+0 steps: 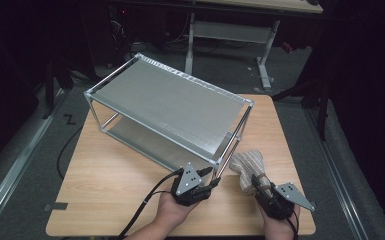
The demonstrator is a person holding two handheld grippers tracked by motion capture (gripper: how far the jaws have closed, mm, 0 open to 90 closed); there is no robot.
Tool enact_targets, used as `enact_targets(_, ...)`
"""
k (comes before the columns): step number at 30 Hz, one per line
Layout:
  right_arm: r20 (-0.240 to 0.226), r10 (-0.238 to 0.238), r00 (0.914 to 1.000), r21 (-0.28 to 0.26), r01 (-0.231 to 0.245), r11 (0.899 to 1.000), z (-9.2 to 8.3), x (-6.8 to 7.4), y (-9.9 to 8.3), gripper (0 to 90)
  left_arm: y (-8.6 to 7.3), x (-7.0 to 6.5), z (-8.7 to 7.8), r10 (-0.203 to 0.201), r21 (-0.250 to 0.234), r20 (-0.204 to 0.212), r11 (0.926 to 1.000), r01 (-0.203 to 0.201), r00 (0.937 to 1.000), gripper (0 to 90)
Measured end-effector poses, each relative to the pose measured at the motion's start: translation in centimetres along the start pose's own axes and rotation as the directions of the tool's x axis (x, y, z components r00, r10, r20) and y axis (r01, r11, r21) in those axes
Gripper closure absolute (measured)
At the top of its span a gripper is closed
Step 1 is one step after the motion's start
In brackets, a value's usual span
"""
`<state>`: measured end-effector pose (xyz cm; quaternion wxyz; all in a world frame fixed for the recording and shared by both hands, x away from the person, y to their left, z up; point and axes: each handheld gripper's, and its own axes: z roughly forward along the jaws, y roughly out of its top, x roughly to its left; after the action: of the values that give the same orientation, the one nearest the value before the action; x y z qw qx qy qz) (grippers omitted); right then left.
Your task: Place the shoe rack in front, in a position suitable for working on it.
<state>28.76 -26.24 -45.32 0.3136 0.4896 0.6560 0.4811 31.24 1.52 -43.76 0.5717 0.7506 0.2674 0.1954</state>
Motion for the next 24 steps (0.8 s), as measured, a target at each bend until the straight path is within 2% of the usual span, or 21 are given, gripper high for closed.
enact_targets(3,0.002,0.0,1.0,0.002,0.0,1.0,0.0,0.0,0.0,67.1,0.2,-0.2,0.1,0.017,-0.005,-0.013,0.9998,-0.017,0.9998,75.8)
enact_targets(5,0.0,-0.001,1.0,0.002,0.001,1.0,0.0,0.1,0.0,67.1,0.1,-0.3,-0.1,0.028,-0.006,-0.019,0.9996,-0.028,0.9994,79.8)
enact_targets(11,-0.012,-0.009,0.9999,0.013,0.009,1.0,0.3,0.5,-0.2,67.1,-0.7,-0.2,-1.9,0.015,-0.015,-0.001,0.9998,-0.015,0.9999,80.0)
enact_targets(12,-0.015,-0.015,0.9998,0.012,0.015,1.0,0.3,0.6,-0.2,67.1,-1.0,-0.2,-2.9,0.019,-0.022,0.005,0.9996,-0.019,0.9998,80.0)
enact_targets(17,-0.029,-0.035,0.999,0.013,0.035,0.999,0.7,1.7,-0.1,67.1,-1.9,-0.4,-5.2,0.018,-0.036,0.026,0.9992,-0.017,0.9995,80.2)
enact_targets(21,-0.057,-0.05,0.9971,0.023,0.052,0.998,1.7,2.7,0.5,67.1,-2.3,-0.4,-6.2,0.01,-0.047,0.04,0.9989,-0.008,0.9992,80.3)
enact_targets(24,-0.058,-0.089,0.9943,0.053,0.092,0.994,3.1,3.5,1.2,67.1,-2.7,-0.4,-6.7,0.006,-0.062,0.05,0.9981,-0.003,0.9987,80.3)
